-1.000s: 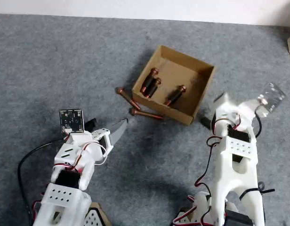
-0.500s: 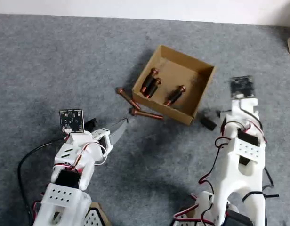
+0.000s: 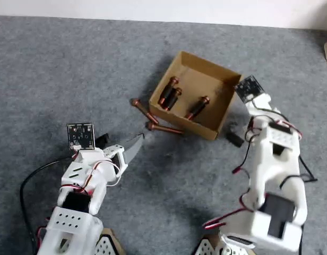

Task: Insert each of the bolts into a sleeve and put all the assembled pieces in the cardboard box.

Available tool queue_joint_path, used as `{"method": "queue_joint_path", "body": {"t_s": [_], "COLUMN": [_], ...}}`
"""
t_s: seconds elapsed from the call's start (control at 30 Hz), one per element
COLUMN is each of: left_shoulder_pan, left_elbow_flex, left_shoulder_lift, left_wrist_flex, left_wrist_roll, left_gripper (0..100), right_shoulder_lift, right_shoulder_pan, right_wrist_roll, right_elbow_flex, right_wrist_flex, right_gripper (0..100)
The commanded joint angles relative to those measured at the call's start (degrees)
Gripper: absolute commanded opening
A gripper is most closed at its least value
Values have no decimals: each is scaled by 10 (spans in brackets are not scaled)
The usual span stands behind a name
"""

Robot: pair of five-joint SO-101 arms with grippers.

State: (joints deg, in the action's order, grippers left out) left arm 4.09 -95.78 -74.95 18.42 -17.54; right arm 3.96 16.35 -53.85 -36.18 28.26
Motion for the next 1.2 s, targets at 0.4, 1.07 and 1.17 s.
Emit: {"method": "queue_joint_path", "body": {"t_s": [0.4, 1.07, 1.17], "left_shoulder_pan": [-1, -3, -3], "left_elbow_flex": [-2, -1, 0], "left_shoulder_lift": [-6, -6, -6], "left_wrist_flex": [-2, -2, -2], "left_wrist_roll": [-2, -2, -2], "left_gripper": [354, 354, 354], "right_shoulder_lift": [-80, -214, -212], "right_shoulder_pan": [-11, -6, -6], "right_wrist_roll": [-47, -42, -39], "right_elbow_flex": [116, 117, 116], "right_wrist_flex": [121, 120, 121], "right_gripper": [192, 151, 52]}}
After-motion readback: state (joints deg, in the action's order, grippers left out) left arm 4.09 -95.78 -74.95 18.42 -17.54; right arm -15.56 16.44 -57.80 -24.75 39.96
